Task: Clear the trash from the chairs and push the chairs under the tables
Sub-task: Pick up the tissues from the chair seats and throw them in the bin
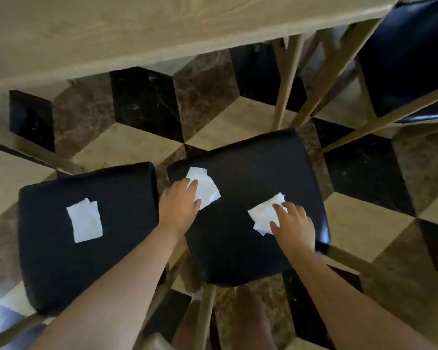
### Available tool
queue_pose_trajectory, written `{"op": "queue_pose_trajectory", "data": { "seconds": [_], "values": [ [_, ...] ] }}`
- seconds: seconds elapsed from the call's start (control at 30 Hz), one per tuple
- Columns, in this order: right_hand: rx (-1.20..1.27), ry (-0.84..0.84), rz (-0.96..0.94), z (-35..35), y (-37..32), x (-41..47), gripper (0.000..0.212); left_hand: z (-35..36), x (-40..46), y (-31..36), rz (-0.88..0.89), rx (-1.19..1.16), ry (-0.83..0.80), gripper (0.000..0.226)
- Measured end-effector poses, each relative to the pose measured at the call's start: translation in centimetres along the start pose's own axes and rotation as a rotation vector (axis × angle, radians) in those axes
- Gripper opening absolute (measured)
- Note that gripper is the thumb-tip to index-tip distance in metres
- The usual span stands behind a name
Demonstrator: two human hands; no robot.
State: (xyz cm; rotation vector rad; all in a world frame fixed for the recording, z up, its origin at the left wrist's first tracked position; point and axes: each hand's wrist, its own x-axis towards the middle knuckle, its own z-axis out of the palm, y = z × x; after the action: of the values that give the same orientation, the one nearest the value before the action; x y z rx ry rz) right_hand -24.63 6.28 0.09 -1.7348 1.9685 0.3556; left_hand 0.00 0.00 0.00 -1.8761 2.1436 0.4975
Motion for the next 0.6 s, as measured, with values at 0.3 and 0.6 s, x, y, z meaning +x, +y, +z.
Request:
{"op": "queue_pose_trajectory", "data": {
  "seconds": [0.3, 0.6],
  "values": [
    [0.028, -0.018, 0.014, 7.0, 1.6, 4.3, 0.039, 8.0, 5.3, -0.9, -0.014, -0.031, -0.086, 0.046],
    [0.060, -0.114, -0.024, 9.1, 2.0, 3.9, 0.042, 9.5, 5.0, -0.2, -0.098, -0.146, -0.027, 0.034]
  ]
}}
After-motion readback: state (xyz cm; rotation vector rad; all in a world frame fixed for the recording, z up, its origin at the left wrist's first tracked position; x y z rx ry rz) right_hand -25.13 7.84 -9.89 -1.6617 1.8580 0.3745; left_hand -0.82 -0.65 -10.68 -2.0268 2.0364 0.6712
